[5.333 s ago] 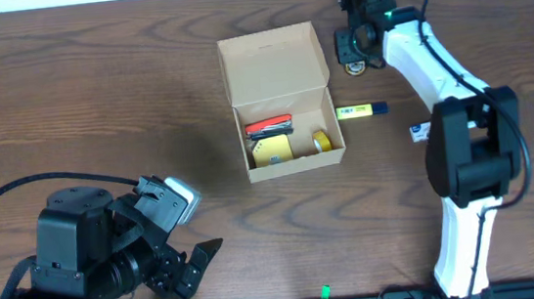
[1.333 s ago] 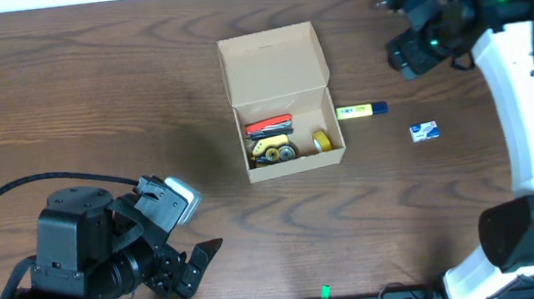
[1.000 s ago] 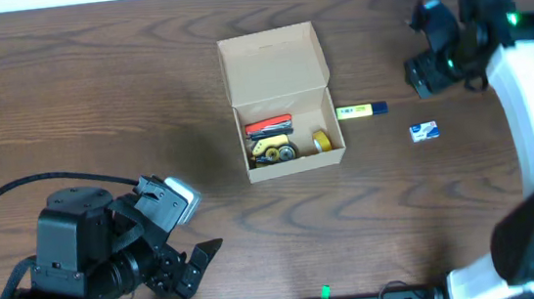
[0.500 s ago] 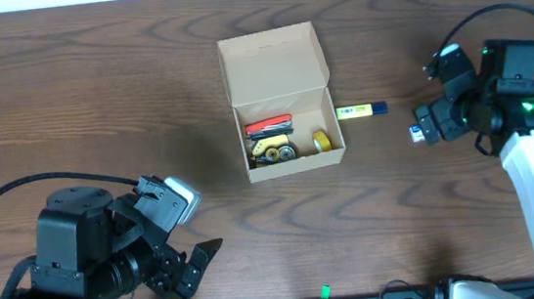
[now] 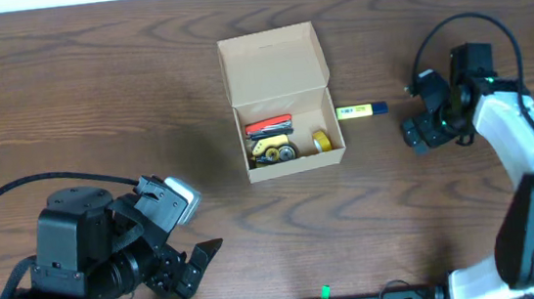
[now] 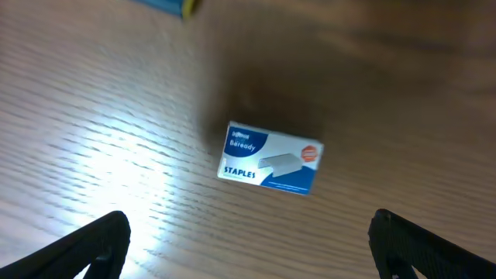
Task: Pack container
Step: 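Move the right gripper right toward the white staples box, then lower the right gripper and grasp the staples box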
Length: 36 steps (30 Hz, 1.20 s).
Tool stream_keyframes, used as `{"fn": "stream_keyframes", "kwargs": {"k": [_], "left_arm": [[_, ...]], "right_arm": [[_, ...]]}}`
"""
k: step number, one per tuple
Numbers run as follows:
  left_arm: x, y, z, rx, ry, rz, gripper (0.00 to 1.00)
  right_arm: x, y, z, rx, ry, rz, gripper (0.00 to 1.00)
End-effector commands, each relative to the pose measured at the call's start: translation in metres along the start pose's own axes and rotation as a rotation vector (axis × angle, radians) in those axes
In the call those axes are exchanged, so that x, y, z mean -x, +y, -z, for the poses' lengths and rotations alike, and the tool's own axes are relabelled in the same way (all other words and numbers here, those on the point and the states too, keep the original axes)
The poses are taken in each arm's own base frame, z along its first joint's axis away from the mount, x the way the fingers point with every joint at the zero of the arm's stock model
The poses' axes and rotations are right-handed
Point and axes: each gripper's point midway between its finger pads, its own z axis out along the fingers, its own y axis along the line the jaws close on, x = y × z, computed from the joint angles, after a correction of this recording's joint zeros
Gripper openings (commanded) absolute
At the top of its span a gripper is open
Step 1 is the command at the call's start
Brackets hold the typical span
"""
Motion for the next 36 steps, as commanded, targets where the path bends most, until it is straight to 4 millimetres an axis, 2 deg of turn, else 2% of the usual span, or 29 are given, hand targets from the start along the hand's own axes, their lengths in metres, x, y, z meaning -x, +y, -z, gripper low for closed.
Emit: {"fn": "stream_keyframes", "kwargs": {"k": [1, 10, 17, 22, 27, 33, 36], "left_arm": [[0.004, -0.003, 0.004, -0.009, -0.018, -0.01, 0.95], [0.004, -0.003, 0.004, -0.009, -0.018, -0.01, 0.95], [0.004, -0.003, 0.004, -0.009, -0.018, -0.01, 0.95], [0.004, -0.003, 0.004, -0.009, -0.018, -0.01, 0.95], [0.004, -0.003, 0.004, -0.009, -0.018, -0.01, 0.95], [0.004, -0.003, 0.004, -0.009, -0.018, -0.01, 0.95], [0.004, -0.003, 0.004, -0.009, -0.017, -0.011, 0.95]], "right_arm": [[-0.011, -0.002, -0.012, -0.006, 0.056, 0.006, 0.99], [-0.029, -0.025, -0.026, -0.039, 0.12, -0.05, 0.99], [-0.024, -0.023, -0.028, 0.022, 0.066, -0.084, 0.99], [-0.016, -0.015, -0.029, 0.078, 0.024, -0.071, 0.99], [-0.014, -0.012, -0.04, 0.095, 0.028, -0.07, 0.98], [-0.009, -0.009, -0.058, 0.098, 0.031, -0.101, 0.91], [-0.005, -0.008, -0.059, 0.093, 0.02, -0.092, 0.91]]}}
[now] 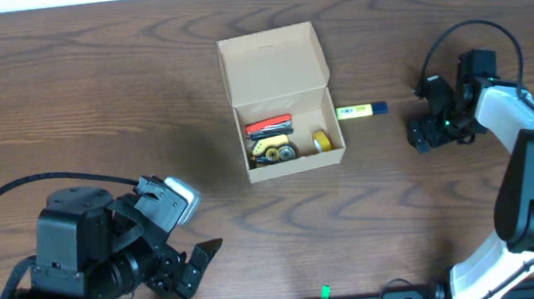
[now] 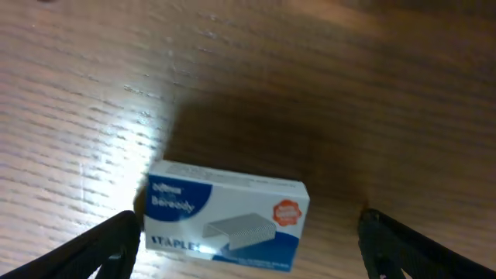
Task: Pack container
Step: 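Lower the right gripper and grasp the staples box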
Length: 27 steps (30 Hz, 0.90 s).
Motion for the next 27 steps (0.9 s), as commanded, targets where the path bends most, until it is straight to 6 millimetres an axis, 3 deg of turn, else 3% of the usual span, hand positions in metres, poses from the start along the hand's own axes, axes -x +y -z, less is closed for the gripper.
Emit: {"fn": "stream_keyframes", "kwargs": {"k": [1, 12, 21, 27], "left_arm": [[0.004, -0.003, 0.004, -0.01, -0.017, -0.01, 0.95], [0.004, -0.003, 0.004, -0.01, -0.017, -0.01, 0.95], [0.004, -0.003, 0.004, -0.01, -0.017, -0.01, 0.95], [0.004, -0.003, 0.004, -0.01, -0.017, -0.01, 0.95]], "right_arm": [[0.0, 0.011, -0.011, 0.034, 0.01, -0.002, 0.91], [0.004, 0.01, -0.013, -0.045, 0.031, 0.001, 0.86], [-0.008, 0.01, -0.026, -0.052, 0.091, -0.065, 0.71], [-0.011, 0.005, -0.026, -0.084, 0.104, -0.09, 0.66]]}}
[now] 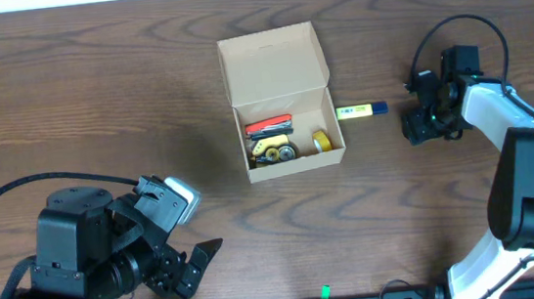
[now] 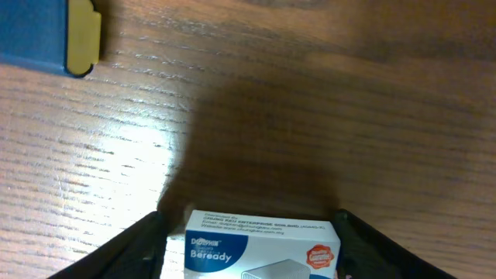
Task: Pack container
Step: 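Lower the right gripper and grasp the staples box, then carry the staples box over the box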
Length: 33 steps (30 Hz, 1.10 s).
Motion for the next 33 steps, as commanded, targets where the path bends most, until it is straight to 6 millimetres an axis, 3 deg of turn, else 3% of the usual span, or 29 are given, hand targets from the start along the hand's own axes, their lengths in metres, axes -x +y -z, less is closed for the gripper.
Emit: {"fn": "stream_keyframes", "kwargs": {"k": [1, 13, 20, 26, 33], "left_arm": [[0.004, -0.003, 0.004, -0.009, -0.017, -0.01, 0.95], [0.004, -0.003, 0.004, -0.009, -0.017, -0.01, 0.96], [0.004, -0.003, 0.004, -0.009, -0.017, -0.011, 0.95], [0.004, -0.003, 0.004, -0.009, -0.018, -0.01, 0.96], [0.004, -0.003, 0.004, -0.009, -0.018, -0.01, 0.95]], "right_arm": [[-0.025, -0.005, -0.021, -0.051, 0.106, -0.02, 0.65], [-0.024, -0.006, -0.021, -0.057, 0.102, -0.052, 0.46], [-0.011, -0.006, -0.012, -0.059, 0.092, -0.072, 0.41], [0.025, 0.009, 0.018, -0.054, 0.076, -0.039, 0.39], [0.073, 0.05, 0.07, -0.041, 0.03, 0.057, 0.36]]}}
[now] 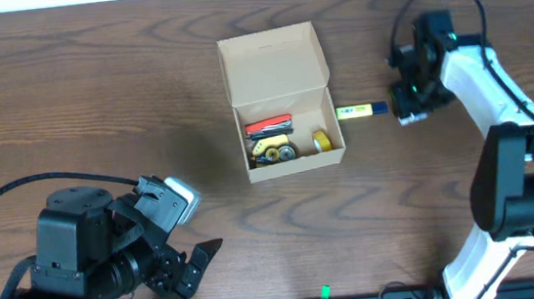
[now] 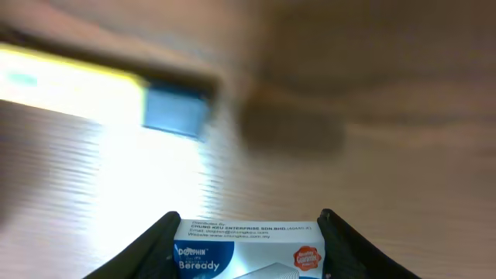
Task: Pack container
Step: 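Carry the staples box over the box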
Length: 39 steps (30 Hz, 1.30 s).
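The open cardboard box [image 1: 290, 133] stands mid-table with its lid flap [image 1: 271, 61] folded back; inside lie a red tool and small yellow items. A yellow marker with a blue cap [image 1: 362, 111] lies just right of the box and appears blurred in the wrist view [image 2: 101, 89]. My right gripper [image 1: 409, 96] hovers just right of the marker's blue cap. It [image 2: 246, 232] is shut on a small blue-and-white staples box [image 2: 246, 252], one finger on each end. From overhead the staples box is hidden under the gripper. My left gripper [image 1: 199, 259] rests open at the front left.
The left arm's bulky black body [image 1: 80, 251] and its cable fill the front left corner. The right arm's white link [image 1: 486, 79] runs along the right side. A dark rail lines the front edge of the wooden table [image 1: 96, 107].
My right gripper has moved toward the far side and left, now sitting beside the marker's blue cap. The staples box is still between the fingers, and the marker looks smaller and blurred.
At first my right gripper was open above the staples box lying on the table right of the marker. It was then lower with fingers spread either side, then closed in on the box's ends. Now it holds the box near the marker.
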Tool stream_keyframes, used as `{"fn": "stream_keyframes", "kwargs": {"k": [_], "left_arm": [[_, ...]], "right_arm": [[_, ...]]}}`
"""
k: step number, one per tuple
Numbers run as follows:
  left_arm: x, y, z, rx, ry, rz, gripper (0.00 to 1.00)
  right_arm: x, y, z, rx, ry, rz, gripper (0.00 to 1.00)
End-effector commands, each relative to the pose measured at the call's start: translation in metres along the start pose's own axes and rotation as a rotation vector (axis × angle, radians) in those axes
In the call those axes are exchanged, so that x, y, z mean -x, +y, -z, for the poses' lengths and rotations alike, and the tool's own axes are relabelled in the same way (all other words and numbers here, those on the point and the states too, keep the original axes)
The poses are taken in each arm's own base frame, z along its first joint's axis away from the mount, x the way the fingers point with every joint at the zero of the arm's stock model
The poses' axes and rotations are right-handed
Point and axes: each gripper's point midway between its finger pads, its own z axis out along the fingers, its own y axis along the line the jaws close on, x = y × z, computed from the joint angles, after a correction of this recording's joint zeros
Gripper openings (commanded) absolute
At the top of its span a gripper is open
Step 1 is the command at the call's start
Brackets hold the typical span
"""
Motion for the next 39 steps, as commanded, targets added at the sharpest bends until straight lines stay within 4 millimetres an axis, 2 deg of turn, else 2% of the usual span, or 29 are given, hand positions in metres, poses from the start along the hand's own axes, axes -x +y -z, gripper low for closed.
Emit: {"fn": "stream_keyframes", "kwargs": {"k": [1, 6, 11, 16, 21, 27, 32, 39], "left_arm": [[0.004, -0.003, 0.004, -0.009, -0.018, -0.01, 0.95], [0.004, -0.003, 0.004, -0.009, -0.018, -0.01, 0.95], [0.004, -0.003, 0.004, -0.009, -0.018, -0.01, 0.95], [0.004, -0.003, 0.004, -0.009, -0.017, -0.01, 0.95], [0.004, -0.003, 0.004, -0.009, -0.018, -0.01, 0.95], [0.004, -0.003, 0.004, -0.009, -0.018, -0.01, 0.95], [0.004, -0.003, 0.004, -0.009, -0.018, -0.01, 0.95], [0.004, -0.003, 0.004, -0.009, -0.018, -0.01, 0.95]], "right_arm": [[0.026, 0.022, 0.029, -0.002, -0.05, 0.033, 0.35], [0.045, 0.066, 0.068, 0.015, -0.084, 0.128, 0.31], [0.055, 0.117, 0.096, 0.036, -0.125, 0.195, 0.31], [0.042, 0.16, 0.101, 0.092, -0.094, 0.229, 0.3], [0.029, 0.188, 0.102, 0.105, -0.06, 0.232, 0.3], [0.01, 0.206, 0.085, 0.104, 0.002, 0.134, 0.28], [-0.003, 0.205, 0.056, 0.094, 0.042, 0.053, 0.27], [-0.005, 0.196, 0.035, 0.04, 0.028, 0.029, 0.27]]}}
